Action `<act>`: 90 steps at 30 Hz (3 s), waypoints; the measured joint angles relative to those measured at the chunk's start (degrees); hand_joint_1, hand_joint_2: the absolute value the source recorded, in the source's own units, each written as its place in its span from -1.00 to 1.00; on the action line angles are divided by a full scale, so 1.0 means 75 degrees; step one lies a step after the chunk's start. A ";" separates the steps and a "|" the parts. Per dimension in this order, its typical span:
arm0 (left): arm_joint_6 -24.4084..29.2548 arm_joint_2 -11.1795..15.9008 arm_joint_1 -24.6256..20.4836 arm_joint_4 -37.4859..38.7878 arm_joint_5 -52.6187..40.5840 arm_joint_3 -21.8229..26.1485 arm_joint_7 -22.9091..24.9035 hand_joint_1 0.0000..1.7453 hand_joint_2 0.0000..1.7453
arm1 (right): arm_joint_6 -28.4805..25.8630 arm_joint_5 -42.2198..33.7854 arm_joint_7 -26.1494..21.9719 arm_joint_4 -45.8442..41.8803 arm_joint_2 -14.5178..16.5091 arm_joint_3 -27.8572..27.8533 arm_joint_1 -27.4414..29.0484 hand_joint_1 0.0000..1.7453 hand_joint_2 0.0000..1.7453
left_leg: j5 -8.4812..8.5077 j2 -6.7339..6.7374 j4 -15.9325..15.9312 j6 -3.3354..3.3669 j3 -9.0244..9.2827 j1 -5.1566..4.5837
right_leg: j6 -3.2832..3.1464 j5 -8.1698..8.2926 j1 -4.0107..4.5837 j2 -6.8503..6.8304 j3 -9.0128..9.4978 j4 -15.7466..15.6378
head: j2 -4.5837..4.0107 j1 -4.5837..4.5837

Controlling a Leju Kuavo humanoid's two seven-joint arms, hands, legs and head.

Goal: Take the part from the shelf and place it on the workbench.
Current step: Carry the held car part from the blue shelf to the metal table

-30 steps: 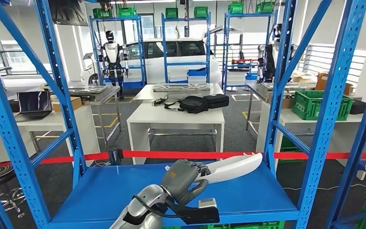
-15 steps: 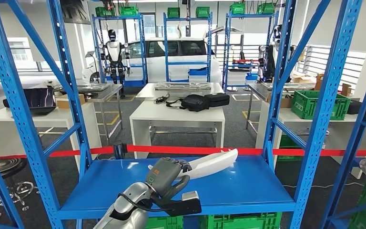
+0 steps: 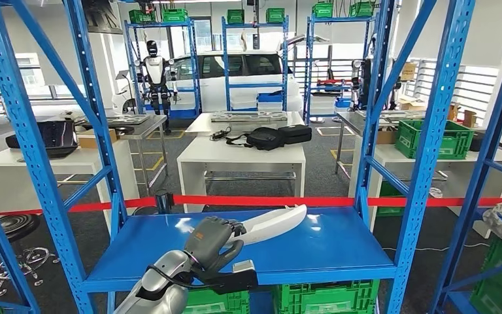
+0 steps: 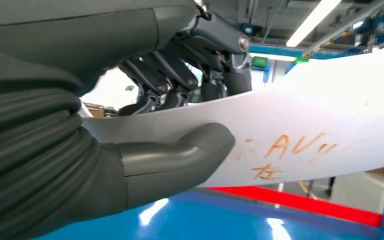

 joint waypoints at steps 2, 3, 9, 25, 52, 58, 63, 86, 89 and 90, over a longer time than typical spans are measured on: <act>0.0012 0.0026 0.0002 0.0016 0.0010 0.0000 -0.0015 1.00 1.00 | -0.0002 0.0006 0.0000 0.0000 0.0000 0.0003 -0.0002 -1.00 -1.00 | 0.0104 0.0001 -0.0023 0.0107 -0.0038 -0.0016 | 0.0111 0.0077 -0.0011 -0.0001 -0.0013 -0.0050 | 0.0000 0.0002; 0.0015 0.0036 0.0001 0.0023 0.0012 0.0000 -0.0020 1.00 1.00 | -0.0002 0.0007 0.0000 0.0001 0.0003 0.0004 0.0002 -1.00 -1.00 | 0.0169 0.0008 -0.0062 0.0166 -0.0051 -0.0007 | 0.0157 0.0050 -0.0018 0.0001 -0.0038 -0.0031 | 0.0000 0.0005; 0.0016 0.0038 0.0030 0.0074 0.0015 0.0000 -0.0022 1.00 1.00 | -0.0015 0.0012 0.0000 0.0003 0.0012 0.0007 0.0006 -1.00 -1.00 | 0.0485 0.0032 -0.0076 0.0349 -0.0399 -0.0011 | 0.0260 -0.1190 0.0007 0.0008 -0.0722 0.1959 | 0.0000 0.0028; -0.0014 0.0105 0.0010 0.0110 0.0109 0.0000 -0.0040 1.00 1.00 | -0.0052 0.0017 0.0005 0.0002 0.0015 0.0010 -0.0016 -1.00 -1.00 | -0.0549 0.0001 0.2029 -0.0173 -0.1282 0.0082 | -0.0183 -0.0198 0.0036 -0.0010 0.0202 -0.0072 | -0.0001 0.0004; -0.0125 0.0187 0.0020 0.0007 0.0128 -0.0001 0.0101 1.00 1.00 | -0.0040 0.0115 0.0025 0.0003 0.0018 0.0018 -0.0057 -1.00 -1.00 | 0.0025 -0.0011 0.1039 -0.0123 -0.1193 0.0030 | -0.0196 -0.0368 0.0053 0.0001 0.0450 -0.0096 | -0.0001 0.0013; -0.0155 0.0193 0.0040 0.0009 0.0128 -0.0001 0.0101 1.00 1.00 | -0.0040 0.0119 0.0026 0.0003 0.0016 0.0041 -0.0054 -1.00 -1.00 | -0.0191 -0.0013 0.0984 -0.0114 -0.0580 0.0058 | -0.0154 -0.0056 0.0054 0.0013 0.0077 -0.0088 | 0.0000 0.0009; -0.0192 0.0173 -0.0019 -0.0030 0.0128 -0.0003 0.0095 1.00 1.00 | -0.0041 0.0120 0.0023 0.0003 0.0018 0.0056 -0.0053 -1.00 -1.00 | 0.0100 -0.0023 -0.0081 0.0144 -0.0030 -0.0032 | 0.0083 0.0166 0.0059 0.0016 -0.0016 -0.0152 | -0.0001 0.0009; -0.0111 0.0181 0.0036 0.0078 0.0135 -0.0020 -0.0021 1.00 1.00 | -0.0066 0.0120 0.0020 0.0003 0.0018 0.0056 -0.0051 -1.00 -1.00 | -0.0438 -0.0008 0.2155 -0.0167 -0.1493 0.0045 | -0.0214 -0.0296 0.0067 0.0015 0.0299 -0.0077 | -0.0001 0.0009; 0.0006 0.0187 0.0062 0.0060 0.0109 -0.0023 -0.0042 1.00 1.00 | -0.0068 0.0126 -0.0011 0.0004 0.0025 0.0056 -0.0050 -1.00 -1.00 | 0.0025 -0.0008 0.0754 -0.0015 -0.0554 0.0006 | -0.0176 -0.0203 0.0088 0.0032 0.0221 -0.0077 | 0.0000 0.0008; 0.0044 0.0186 0.0057 0.0046 0.0106 -0.0023 -0.0046 1.00 1.00 | -0.0070 0.0129 -0.0032 0.0004 0.0031 0.0056 -0.0050 -1.00 -1.00 | 0.0121 -0.0001 0.0291 0.0043 -0.0283 -0.0017 | -0.0148 -0.0177 0.0095 0.0033 0.0203 -0.0076 | 0.0000 0.0007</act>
